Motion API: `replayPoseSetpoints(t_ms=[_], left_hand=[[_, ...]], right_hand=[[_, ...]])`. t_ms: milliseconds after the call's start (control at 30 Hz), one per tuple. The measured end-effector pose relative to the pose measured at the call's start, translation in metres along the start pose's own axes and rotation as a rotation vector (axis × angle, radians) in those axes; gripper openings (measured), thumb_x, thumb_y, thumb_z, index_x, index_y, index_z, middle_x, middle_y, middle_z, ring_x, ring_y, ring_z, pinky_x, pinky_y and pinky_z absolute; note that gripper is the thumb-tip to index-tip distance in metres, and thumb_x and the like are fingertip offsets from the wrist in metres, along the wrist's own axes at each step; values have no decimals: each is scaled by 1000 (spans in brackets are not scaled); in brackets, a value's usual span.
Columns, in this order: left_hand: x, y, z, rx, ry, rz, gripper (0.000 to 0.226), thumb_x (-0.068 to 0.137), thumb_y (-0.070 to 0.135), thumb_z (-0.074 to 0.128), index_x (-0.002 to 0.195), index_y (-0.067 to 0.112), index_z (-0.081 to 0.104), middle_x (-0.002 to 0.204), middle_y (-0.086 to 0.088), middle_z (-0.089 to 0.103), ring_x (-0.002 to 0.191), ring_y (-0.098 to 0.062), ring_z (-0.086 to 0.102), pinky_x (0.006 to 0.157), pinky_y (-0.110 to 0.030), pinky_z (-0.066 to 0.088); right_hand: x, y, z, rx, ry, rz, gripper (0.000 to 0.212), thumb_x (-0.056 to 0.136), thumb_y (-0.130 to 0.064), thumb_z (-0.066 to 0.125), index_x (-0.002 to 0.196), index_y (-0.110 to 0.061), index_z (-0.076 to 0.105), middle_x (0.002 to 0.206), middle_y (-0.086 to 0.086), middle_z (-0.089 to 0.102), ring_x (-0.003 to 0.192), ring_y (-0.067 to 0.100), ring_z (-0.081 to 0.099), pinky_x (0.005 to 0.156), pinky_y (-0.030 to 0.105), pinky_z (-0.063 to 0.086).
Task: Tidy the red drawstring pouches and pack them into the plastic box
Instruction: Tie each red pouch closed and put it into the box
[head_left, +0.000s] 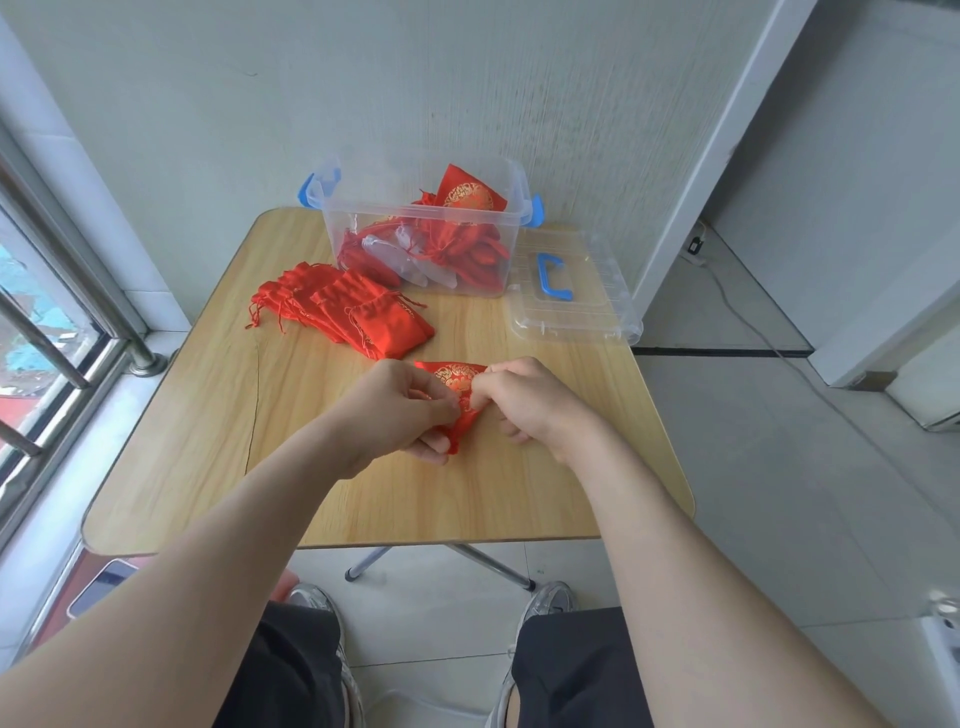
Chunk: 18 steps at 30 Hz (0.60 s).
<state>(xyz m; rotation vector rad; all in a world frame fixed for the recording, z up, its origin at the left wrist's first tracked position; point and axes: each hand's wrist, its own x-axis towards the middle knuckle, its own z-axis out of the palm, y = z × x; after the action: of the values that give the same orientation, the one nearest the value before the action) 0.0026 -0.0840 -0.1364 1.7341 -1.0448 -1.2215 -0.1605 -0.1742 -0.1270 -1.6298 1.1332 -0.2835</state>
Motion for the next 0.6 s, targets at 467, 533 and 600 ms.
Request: replayPoseSetpoints(t_ms=[467,533,600], left_hand=[[-15,11,8,566,-35,198,15,86,7,65,79,12,77,63,2,75,61,-10,75,67,-17,57],[-17,11,10,594,-31,214,14,85,8,67,76,13,76,63,4,75,61,-8,74,67,-18,57],[-17,10,11,584,-14,224,17,88,12,68,73,12,76,62,3,74,60,-9,74,67,-20,58]], right_hand=[[-10,-4,1,27,-31,-173,19,90,4,53,96,-8,66,64,7,68,58,19,60,48,18,43],[-8,-3,1,4,-33,-156,18,91,0,54,98,-11,67,65,5,70,60,19,62,50,23,43],[-9,-3,0,13,-42,-140,17,91,-3,57,99,-14,68,68,4,71,62,19,64,52,28,43]])
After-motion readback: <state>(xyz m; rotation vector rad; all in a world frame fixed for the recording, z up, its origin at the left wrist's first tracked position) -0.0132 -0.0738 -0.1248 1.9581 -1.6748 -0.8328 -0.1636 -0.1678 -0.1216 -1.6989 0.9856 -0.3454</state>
